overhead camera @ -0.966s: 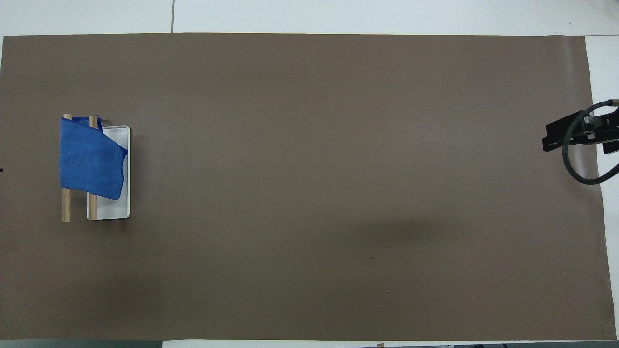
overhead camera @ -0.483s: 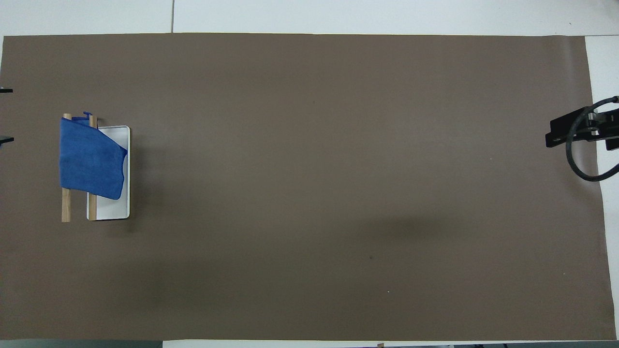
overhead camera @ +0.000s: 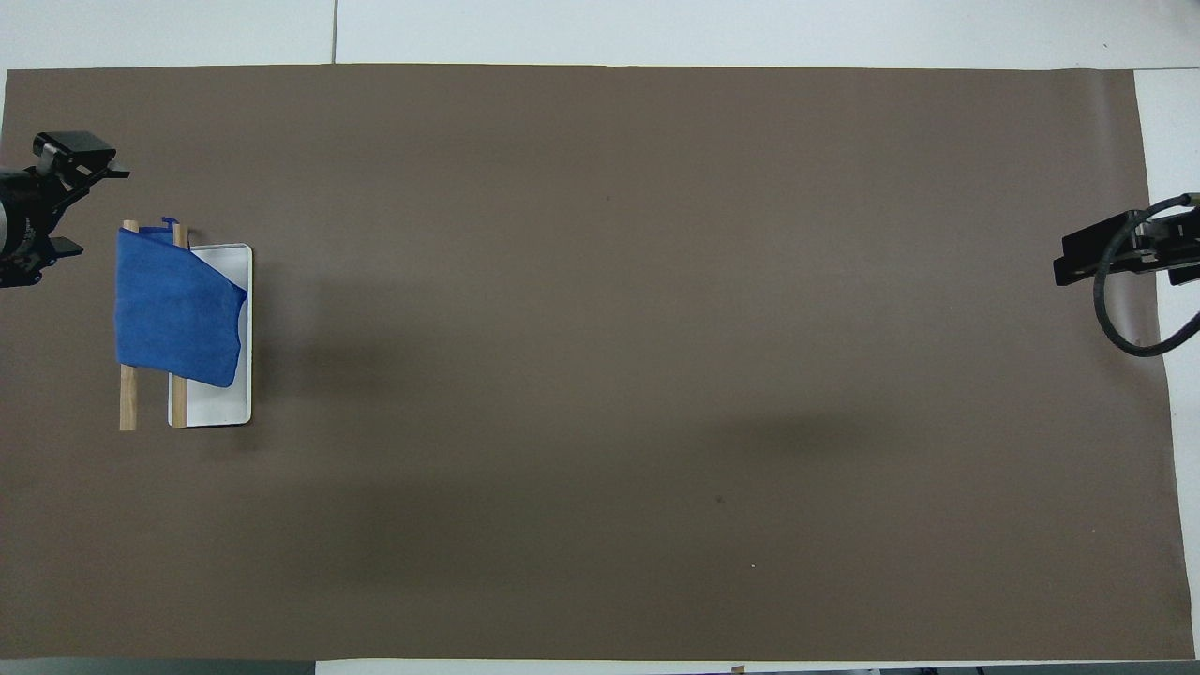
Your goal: Right arm passes towel to left arm to hang
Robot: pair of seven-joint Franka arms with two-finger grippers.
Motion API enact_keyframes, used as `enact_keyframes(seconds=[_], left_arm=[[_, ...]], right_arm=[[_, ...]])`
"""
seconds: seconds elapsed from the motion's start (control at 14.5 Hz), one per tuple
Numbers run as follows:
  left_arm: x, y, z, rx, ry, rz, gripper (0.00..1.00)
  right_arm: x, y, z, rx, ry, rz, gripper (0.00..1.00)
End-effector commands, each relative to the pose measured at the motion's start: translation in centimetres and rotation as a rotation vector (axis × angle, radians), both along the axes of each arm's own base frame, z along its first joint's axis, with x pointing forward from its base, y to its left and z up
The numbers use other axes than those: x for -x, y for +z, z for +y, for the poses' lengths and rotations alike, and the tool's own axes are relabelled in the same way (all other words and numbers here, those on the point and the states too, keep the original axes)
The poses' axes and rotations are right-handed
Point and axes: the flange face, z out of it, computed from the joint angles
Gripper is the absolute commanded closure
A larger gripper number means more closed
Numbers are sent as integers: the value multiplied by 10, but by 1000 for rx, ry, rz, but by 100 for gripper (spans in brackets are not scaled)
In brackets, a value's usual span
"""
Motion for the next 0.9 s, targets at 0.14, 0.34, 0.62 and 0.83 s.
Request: enact_keyframes(seconds=[0.14, 0.34, 0.62, 0.83], left_arm=[[6, 17, -15, -103, -320, 149, 0], [9, 37, -20, -60, -504, 208, 0], [16, 55, -22, -57, -645, 306, 0], [40, 58, -20, -43, -753, 398, 0]], right_arm=[[3, -1, 1, -4, -27, -30, 0], [4, 0, 0, -5, -24, -28, 0], [5, -1, -3, -6, -28, -22, 0], [5, -1, -1, -5, -25, -20, 0]])
